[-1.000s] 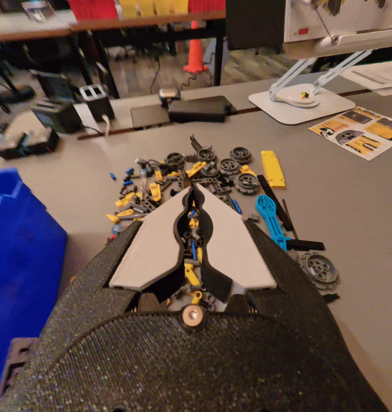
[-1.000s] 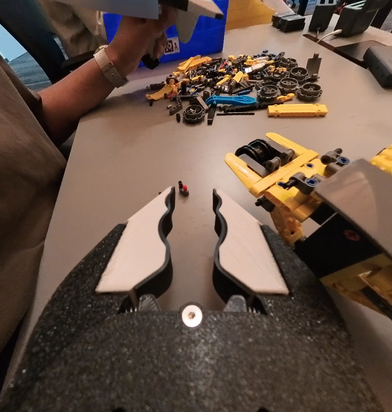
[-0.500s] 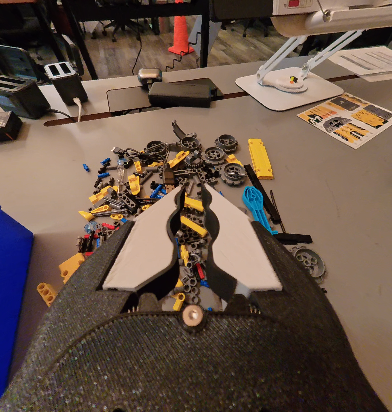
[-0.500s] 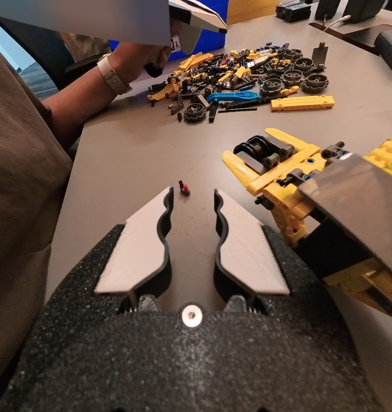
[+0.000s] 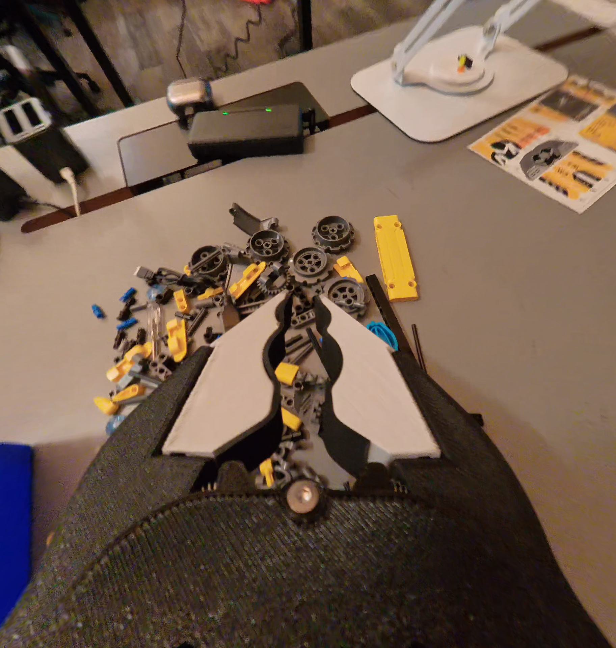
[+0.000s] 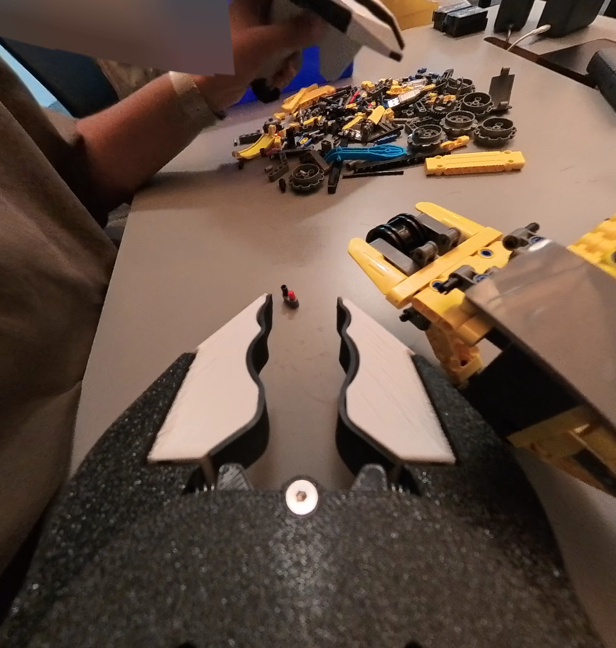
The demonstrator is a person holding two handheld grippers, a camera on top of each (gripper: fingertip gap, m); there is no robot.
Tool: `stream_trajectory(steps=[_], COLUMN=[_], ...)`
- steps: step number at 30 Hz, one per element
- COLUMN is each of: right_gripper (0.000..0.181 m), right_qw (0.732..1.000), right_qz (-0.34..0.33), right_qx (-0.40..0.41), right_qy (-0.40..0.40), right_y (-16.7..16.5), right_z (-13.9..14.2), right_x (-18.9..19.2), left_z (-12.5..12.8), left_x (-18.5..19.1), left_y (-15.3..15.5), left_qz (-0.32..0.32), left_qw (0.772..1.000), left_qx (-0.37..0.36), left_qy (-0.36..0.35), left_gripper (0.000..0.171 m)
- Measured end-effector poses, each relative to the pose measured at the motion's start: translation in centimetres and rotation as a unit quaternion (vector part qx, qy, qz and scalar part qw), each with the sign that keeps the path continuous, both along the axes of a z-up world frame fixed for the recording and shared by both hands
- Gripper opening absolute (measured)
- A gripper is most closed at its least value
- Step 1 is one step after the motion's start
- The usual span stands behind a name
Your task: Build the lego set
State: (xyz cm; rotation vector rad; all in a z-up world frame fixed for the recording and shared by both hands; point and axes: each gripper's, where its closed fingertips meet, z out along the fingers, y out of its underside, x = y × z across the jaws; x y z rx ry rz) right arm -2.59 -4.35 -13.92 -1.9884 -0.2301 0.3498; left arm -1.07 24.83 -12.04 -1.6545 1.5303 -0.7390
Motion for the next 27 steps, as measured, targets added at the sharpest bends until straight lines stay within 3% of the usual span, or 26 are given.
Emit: stream_trajectory(steps=[6, 9, 15, 27], right_gripper=[0.035, 0.036, 0.036, 0.038], right_qw=[1.000, 1.000, 1.000, 1.000], right_qz=[0.002, 0.008, 0.018, 0.019], right_qx=[0.009, 0.009, -0.006, -0.021], right_qy=[-0.005, -0.003, -0.022, 0.001], right_y=[-0.1, -0.2, -0.2, 0.0], right_z=[0.2, 0.2, -0.4, -0.7], right_x=[-0.1, -0.4, -0.9, -0.7], left_z=[-1.0, -2.6, -3.0, -4.7], left_x=[2.8, 1.7, -0.4, -0.6], left_y=[-0.8, 0.0, 2.4, 3.1], left_qz=[-0.027, -0.010, 0.026, 0.026], left_qw=[0.999, 0.999, 0.999, 0.997], left_qx=[-0.010, 0.001, -0.006, -0.022], left_qy=[0.020, 0.044, 0.046, 0.067], left_gripper=[0.007, 0.000, 0.000, 0.008])
